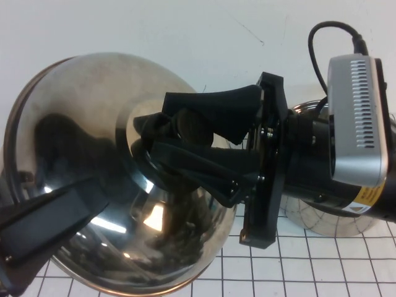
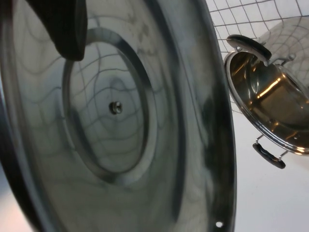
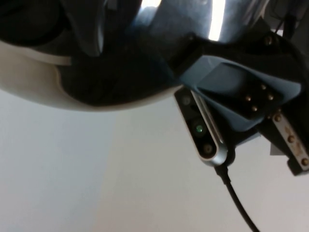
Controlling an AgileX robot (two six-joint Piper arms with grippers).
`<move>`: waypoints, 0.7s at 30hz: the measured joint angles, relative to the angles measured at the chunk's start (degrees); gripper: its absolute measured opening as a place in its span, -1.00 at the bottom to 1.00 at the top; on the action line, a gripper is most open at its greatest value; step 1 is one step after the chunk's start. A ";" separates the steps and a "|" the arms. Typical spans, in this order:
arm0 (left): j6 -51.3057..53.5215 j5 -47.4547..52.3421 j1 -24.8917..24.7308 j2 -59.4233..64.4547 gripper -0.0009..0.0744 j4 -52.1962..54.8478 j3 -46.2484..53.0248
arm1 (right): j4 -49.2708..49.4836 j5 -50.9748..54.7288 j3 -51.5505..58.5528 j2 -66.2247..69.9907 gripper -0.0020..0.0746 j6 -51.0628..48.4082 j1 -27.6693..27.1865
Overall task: Put pot lid on rack
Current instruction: Hand over the pot lid, then place the pot lid on the pot rack
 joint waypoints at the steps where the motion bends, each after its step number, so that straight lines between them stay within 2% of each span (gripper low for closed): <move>1: 0.10 0.00 0.00 0.00 -0.52 0.11 0.00 | 0.12 -0.16 0.00 0.31 -0.06 -0.01 0.00; 5: 0.10 -0.11 0.00 0.00 -0.54 0.23 0.00 | 0.91 -0.44 0.00 1.11 -0.04 0.80 0.00; 6: 0.10 -0.11 0.00 0.00 -0.63 0.23 0.00 | 1.05 -0.34 0.00 1.11 0.01 0.87 0.00; 9: 0.38 -0.06 0.00 0.00 -0.86 1.38 0.00 | 0.89 -0.17 -0.14 1.11 0.32 1.14 0.00; 12: 1.54 -0.23 0.00 0.09 -0.92 2.59 0.00 | 0.89 -0.17 -0.13 0.84 0.46 1.89 0.00; 16: 1.99 -1.63 0.00 0.09 -0.95 1.97 0.00 | 0.89 -0.08 -0.17 -1.11 0.48 1.94 -0.12; 21: 3.21 -5.35 0.00 0.39 -0.95 1.86 -0.24 | -0.20 -0.08 -0.17 -4.62 0.32 2.25 -0.47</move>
